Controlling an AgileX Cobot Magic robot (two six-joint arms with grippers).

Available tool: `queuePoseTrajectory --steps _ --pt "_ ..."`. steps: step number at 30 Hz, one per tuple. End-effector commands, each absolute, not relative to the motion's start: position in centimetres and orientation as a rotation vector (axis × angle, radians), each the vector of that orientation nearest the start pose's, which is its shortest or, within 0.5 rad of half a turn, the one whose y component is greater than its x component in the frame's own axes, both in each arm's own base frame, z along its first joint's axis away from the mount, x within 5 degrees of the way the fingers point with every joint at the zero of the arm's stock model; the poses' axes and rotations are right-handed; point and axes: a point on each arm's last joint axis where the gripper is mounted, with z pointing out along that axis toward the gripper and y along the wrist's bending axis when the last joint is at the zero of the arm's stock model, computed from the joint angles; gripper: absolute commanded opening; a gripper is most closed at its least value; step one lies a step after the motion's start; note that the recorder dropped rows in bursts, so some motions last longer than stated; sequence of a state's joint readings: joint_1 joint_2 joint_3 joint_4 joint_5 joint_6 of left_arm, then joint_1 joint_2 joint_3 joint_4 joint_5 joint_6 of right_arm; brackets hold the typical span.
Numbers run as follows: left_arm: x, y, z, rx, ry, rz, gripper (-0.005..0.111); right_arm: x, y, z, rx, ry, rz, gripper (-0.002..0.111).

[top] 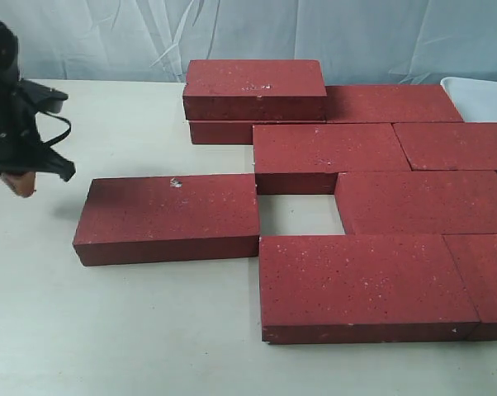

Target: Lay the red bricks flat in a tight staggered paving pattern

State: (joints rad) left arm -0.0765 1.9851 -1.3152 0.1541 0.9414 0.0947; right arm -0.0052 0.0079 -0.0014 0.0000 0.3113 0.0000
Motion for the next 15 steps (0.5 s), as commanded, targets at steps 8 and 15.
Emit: queuePoseTrajectory --steps 8,15 --pt "34.9 -6.2 13.8 0.347 3.006 -0.081 0.001 5.4 -0.1 18.6 0.006 1.787 -0.013 -0.001" --pt "34.5 -10.0 13.6 0.462 2.952 -0.123 0.001 5.4 -0.1 18.6 0.006 1.787 -0.013 -0.001"
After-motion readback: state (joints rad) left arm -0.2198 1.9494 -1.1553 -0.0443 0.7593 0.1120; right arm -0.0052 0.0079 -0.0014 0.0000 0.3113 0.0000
